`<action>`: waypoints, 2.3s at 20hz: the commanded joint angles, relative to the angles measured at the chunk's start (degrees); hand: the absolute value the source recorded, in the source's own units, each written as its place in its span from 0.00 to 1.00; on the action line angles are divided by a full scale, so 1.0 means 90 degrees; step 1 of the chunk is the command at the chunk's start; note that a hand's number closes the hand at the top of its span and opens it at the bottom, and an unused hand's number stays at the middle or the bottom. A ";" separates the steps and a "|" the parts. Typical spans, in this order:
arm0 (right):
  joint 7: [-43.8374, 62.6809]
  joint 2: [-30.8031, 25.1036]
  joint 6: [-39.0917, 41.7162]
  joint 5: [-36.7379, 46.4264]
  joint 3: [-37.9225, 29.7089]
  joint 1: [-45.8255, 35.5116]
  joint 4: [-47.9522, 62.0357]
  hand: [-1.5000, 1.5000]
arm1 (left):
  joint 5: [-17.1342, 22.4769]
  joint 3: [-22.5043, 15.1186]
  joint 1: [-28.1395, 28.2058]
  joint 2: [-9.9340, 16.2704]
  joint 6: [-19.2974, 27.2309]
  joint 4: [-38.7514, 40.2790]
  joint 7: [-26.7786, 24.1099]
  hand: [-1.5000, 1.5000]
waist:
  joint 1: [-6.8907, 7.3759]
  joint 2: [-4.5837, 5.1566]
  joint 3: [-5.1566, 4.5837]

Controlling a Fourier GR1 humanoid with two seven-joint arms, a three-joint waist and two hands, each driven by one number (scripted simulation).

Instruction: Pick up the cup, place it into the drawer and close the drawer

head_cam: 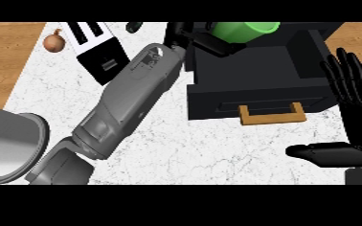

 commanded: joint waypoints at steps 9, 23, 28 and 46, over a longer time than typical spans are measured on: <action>0.0128 0.0027 -0.0014 0.0116 0.0174 -0.0115 -0.0081 0.00 | 0.0394 -0.1769 -0.0107 0.0000 0.0500 0.0517 0.0615 0.00 | -0.0234 0.0039 0.0004; 0.0136 0.0141 0.0683 -0.1023 0.0277 -0.0414 0.0221 0.00 | 0.1059 -0.2223 0.0042 0.0000 0.1394 -0.0127 -0.0322 0.00 | -0.0171 0.0054 0.0001; 0.0243 -0.0582 0.1150 -0.1241 -0.0188 -0.0320 -0.0063 1.00 | 0.1273 -0.1935 -0.0008 0.0000 0.1294 -0.0354 -0.0452 0.00 | 0.0113 -0.0021 -0.0002; 0.0736 -0.0522 0.0451 0.2166 0.1273 -0.0294 -0.0427 1.00 | 0.1120 -0.1022 0.1256 0.1784 0.0929 -0.2861 0.0963 0.00 | 0.0572 -0.0108 -0.0007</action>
